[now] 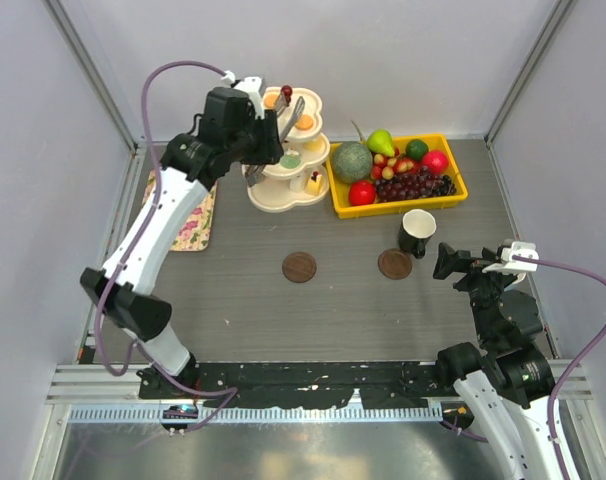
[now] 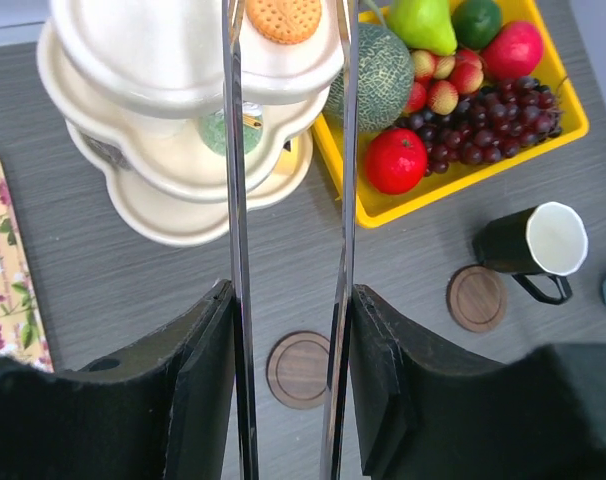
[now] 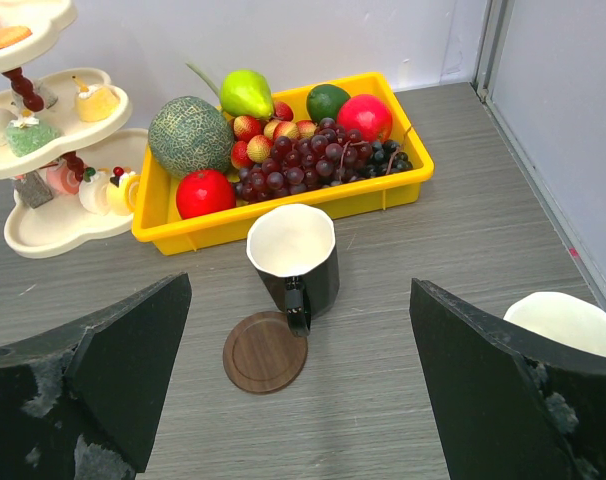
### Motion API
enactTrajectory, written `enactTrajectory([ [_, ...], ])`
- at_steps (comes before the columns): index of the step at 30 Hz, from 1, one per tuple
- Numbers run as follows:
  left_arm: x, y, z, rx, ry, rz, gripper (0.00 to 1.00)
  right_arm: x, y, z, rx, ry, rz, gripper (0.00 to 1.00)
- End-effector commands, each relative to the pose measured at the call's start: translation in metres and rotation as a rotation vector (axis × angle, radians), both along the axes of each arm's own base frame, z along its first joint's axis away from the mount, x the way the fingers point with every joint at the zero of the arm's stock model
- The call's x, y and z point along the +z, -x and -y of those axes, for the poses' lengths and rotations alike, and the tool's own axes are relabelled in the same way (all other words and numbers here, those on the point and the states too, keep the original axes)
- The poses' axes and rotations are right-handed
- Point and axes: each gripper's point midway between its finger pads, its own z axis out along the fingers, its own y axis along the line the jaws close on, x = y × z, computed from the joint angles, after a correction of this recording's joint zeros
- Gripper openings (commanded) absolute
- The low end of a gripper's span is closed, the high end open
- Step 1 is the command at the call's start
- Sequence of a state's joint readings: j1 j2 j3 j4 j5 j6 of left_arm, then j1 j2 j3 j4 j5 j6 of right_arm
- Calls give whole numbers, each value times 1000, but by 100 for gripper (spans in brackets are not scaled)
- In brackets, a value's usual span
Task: Serve the afternoon tea
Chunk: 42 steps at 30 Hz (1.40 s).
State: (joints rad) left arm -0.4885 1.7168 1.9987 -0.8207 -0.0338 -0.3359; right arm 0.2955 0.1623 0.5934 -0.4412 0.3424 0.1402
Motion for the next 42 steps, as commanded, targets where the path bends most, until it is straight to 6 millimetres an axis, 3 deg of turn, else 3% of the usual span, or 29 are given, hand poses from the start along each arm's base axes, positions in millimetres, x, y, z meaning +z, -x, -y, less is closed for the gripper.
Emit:
enactTrajectory([
  [1,53,20,-26,30,73,134,50,12,1,1,-4,-8,47,98],
  [6,38,31,-69,118,68,108,48,13,1,1,-4,-7,49,98],
  [13,-15,38,-149,298,30,-3,46,11,-1,1,-4,-4,40,98],
  [17,-54,32,-177,358,16,-99,46,10,-1,0,1,-2,34,98],
  [23,-103,3,-213,436,16,-214,47,10,-2,0,-2,-2,33,98],
  [29,-140,-30,-237,489,-1,-308,48,9,-3,0,-5,0,27,98],
  [34,-171,-53,-238,480,-8,-366,52,5,-5,0,-10,7,8,98],
  [38,-185,-65,-239,478,-11,-384,56,4,-6,0,-10,11,2,98],
  [42,-187,-78,-237,469,13,-362,57,1,-8,1,-17,13,-11,98],
])
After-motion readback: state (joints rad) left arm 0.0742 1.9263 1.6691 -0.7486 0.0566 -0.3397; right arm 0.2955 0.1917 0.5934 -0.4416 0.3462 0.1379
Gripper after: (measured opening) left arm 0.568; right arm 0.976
